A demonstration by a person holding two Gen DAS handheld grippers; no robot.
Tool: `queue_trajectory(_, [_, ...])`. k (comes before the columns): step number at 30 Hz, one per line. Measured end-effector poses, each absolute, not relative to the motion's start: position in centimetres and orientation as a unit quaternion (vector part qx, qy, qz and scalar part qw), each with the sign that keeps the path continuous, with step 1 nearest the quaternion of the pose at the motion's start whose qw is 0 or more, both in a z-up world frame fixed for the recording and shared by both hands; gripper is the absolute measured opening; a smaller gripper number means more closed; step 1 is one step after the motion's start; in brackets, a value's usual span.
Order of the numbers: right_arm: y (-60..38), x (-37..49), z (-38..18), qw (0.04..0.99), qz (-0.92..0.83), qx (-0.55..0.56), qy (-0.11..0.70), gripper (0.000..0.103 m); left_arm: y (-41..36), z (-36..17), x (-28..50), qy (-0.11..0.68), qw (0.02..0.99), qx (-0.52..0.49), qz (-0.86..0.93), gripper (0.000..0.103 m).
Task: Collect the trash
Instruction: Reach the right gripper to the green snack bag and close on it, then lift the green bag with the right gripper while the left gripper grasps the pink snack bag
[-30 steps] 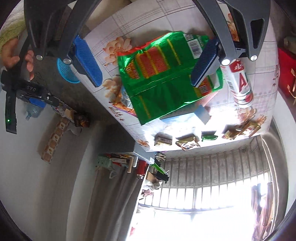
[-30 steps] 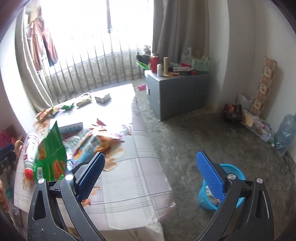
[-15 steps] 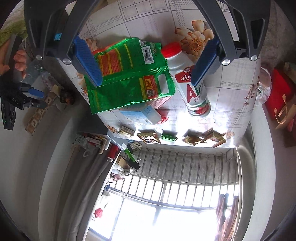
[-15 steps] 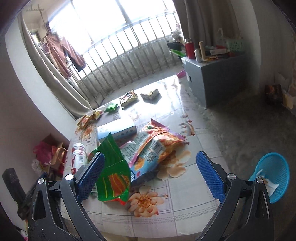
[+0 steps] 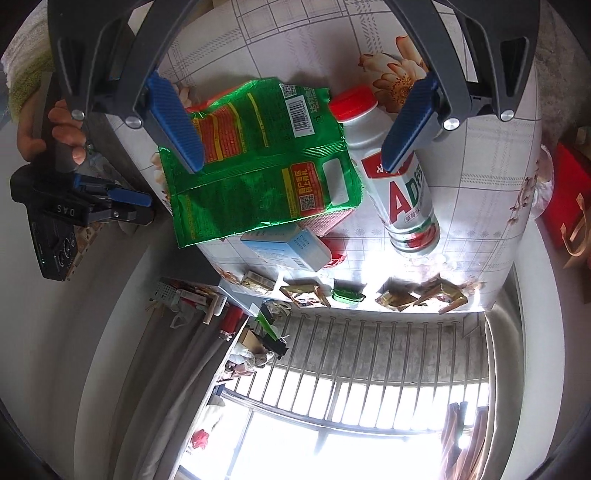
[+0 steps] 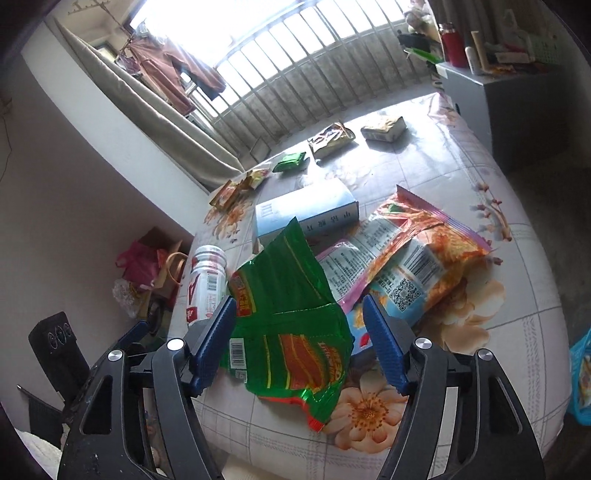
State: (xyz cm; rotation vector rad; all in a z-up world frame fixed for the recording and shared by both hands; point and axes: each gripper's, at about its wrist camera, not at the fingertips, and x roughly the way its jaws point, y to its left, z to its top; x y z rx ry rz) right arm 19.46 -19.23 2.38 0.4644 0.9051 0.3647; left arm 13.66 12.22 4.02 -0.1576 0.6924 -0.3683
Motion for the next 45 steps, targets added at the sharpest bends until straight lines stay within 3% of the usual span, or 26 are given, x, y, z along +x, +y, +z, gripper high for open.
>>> queue_trajectory(3, [-18.5, 21.4, 1.2, 0.842, 0.186, 0.216, 0.459, 0.037, 11.8, 3.8, 13.6, 0.341, 0.919, -0.076, -0.182, 0.094])
queue_trajectory(5, [-18.2, 21.6, 0.8, 0.837, 0.193, 0.211, 0.467, 0.005, 11.5, 3.8, 13.5, 0.341, 0.919, -0.073, -0.182, 0.094])
queue_trajectory(8, [-18.2, 20.6, 1.0, 0.831, 0.223, 0.227, 0.457, 0.000, 11.1, 3.8, 13.4, 0.339, 0.920, -0.067, -0.183, 0.094])
queue_trajectory(23, [-26.0, 11.0, 0.9, 0.838, 0.160, 0.291, 0.433, 0.000, 7.8, 3.2, 13.1, 0.349, 0.907, -0.058, -0.230, 0.093])
queue_trajectory(26, [-27.9, 8.8, -0.8, 0.825, 0.143, 0.330, 0.435, 0.000, 5.5, 2.4, 12.8, 0.367, 0.891, -0.052, -0.262, 0.081])
queue_trajectory(28, [-28.8, 8.0, -2.0, 0.812, 0.141, 0.361, 0.437, 0.003, 3.7, 1.4, 12.5, 0.384, 0.879, -0.038, -0.279, 0.065])
queue_trajectory(31, [-29.2, 7.5, -3.2, 0.798, 0.143, 0.387, 0.440, 0.004, 1.3, -0.6, 12.3, 0.408, 0.866, -0.005, -0.290, 0.050])
queue_trajectory(33, [-29.0, 7.7, -3.6, 0.794, 0.153, 0.393, 0.439, 0.016, 0.4, -1.9, 12.5, 0.424, 0.858, 0.006, -0.289, 0.045])
queue_trajectory(35, [-28.8, 7.8, -3.7, 0.792, 0.160, 0.396, 0.437, 0.036, 0.0, -2.9, 12.7, 0.440, 0.852, 0.009, -0.283, 0.043])
queue_trajectory(45, [-27.1, 8.9, -4.6, 0.790, 0.165, 0.360, 0.469, 0.035, 0.2, -4.1, 13.3, 0.460, 0.843, -0.006, -0.279, 0.041])
